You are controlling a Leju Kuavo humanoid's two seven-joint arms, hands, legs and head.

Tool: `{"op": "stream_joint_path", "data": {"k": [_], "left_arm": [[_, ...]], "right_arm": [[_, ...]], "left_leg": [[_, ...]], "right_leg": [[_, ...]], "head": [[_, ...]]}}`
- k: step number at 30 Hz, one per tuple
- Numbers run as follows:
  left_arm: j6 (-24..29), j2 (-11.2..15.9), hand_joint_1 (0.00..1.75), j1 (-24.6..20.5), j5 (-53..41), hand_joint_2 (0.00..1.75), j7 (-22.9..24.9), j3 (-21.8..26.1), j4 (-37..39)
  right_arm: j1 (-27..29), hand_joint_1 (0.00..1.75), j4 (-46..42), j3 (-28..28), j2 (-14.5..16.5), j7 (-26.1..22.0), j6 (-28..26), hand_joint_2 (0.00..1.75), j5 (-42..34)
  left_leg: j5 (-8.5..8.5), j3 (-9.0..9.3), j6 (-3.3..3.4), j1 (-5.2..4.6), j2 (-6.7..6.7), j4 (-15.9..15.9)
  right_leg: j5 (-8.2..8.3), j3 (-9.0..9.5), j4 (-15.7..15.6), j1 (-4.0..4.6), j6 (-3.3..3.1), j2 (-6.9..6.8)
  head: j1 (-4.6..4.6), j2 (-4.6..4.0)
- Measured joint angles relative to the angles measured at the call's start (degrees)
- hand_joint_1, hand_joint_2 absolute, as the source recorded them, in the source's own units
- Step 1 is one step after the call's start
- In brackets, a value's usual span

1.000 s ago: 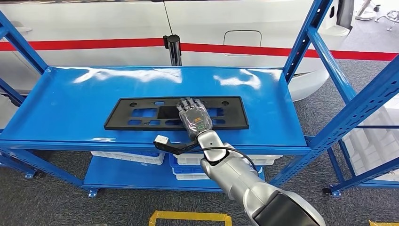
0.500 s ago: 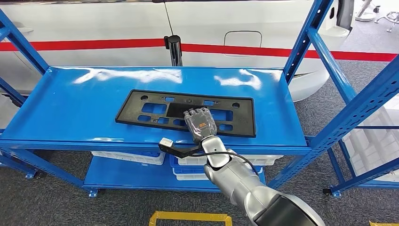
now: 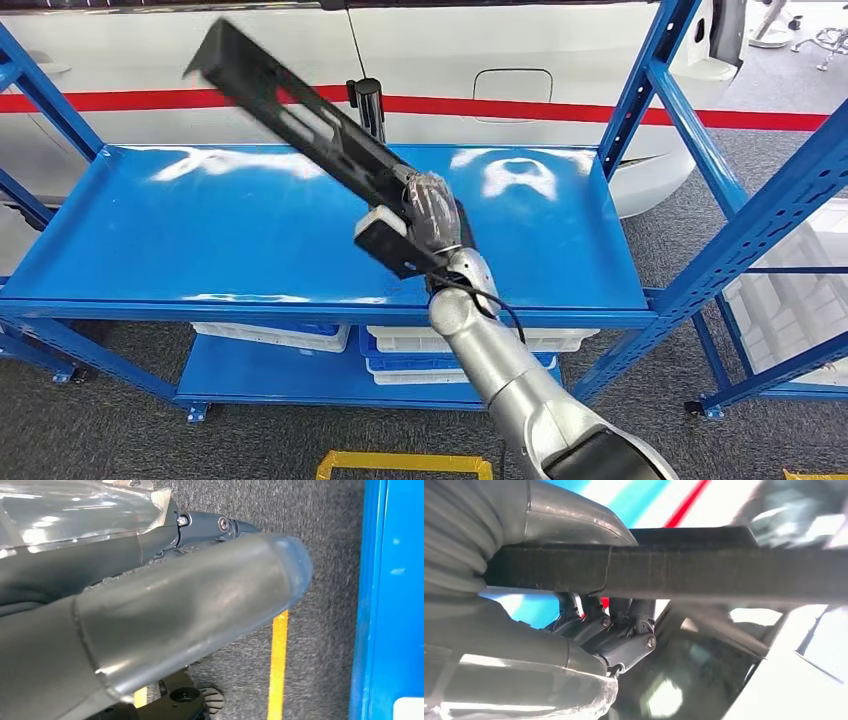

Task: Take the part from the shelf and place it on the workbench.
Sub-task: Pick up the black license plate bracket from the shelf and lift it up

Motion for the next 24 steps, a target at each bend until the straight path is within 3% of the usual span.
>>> {"op": "stream_joint_path", "data": {"k": [2,5,11,15,24], "left_arm": [[-0.14,0.04,0.00,0.32,0.03,0.00,-0.69,0.27,0.00],[-0.30,0.10,0.00,0.70,0.02,0.00,-1.02,0.38,0.00],[-0.39,0.27,0.00,0.87,0.01,0.00,-1.03,0.66,0.00],[-0.47,0.31,0.00,0.88,-0.05,1.75,-1.06,0.71,0.00],[1.10,0.95,0.00,1.32,0.05,1.75,-2.28,1.75,0.02]], "right_arm": [[2.24,1.75,-7.09,-0.55,-0.67,-0.47,4.75,1.75,-9.26],[6.08,1.75,-16.44,-0.85,-2.36,-0.83,6.89,1.75,-17.52],[8.88,1.75,-25.87,-0.99,-4.79,-0.93,7.18,1.75,-20.31],[9.67,1.75,-28.49,-0.97,-5.59,-2.00,6.86,1.75,-21.77],[10.57,1.75,-36.48,-0.05,-7.95,-2.84,8.15,1.75,-26.52]], "left_leg": [[-0.03,0.02,-0.03,0.00,-0.01,0.00],[-0.01,-0.11,-0.04,-0.01,-0.04,0.02],[-0.04,-0.14,-0.02,-0.01,-0.01,0.03],[-0.04,-0.21,-0.02,-0.01,-0.04,0.03],[-0.05,-0.31,-0.02,0.00,-0.03,0.02]], "right_leg": [[-0.02,0.02,0.00,0.00,-0.03,0.00],[-0.01,-0.07,0.01,-0.01,-0.03,-0.03],[-0.02,-0.13,0.01,-0.02,-0.03,0.00],[-0.03,-0.22,0.01,-0.02,-0.03,-0.01],[-0.03,-0.24,0.01,-0.02,-0.03,-0.01]], "head": [[0.01,0.00],[0.01,0.00],[0.00,0.00],[0.00,-0.01],[0.01,0.00]]}}
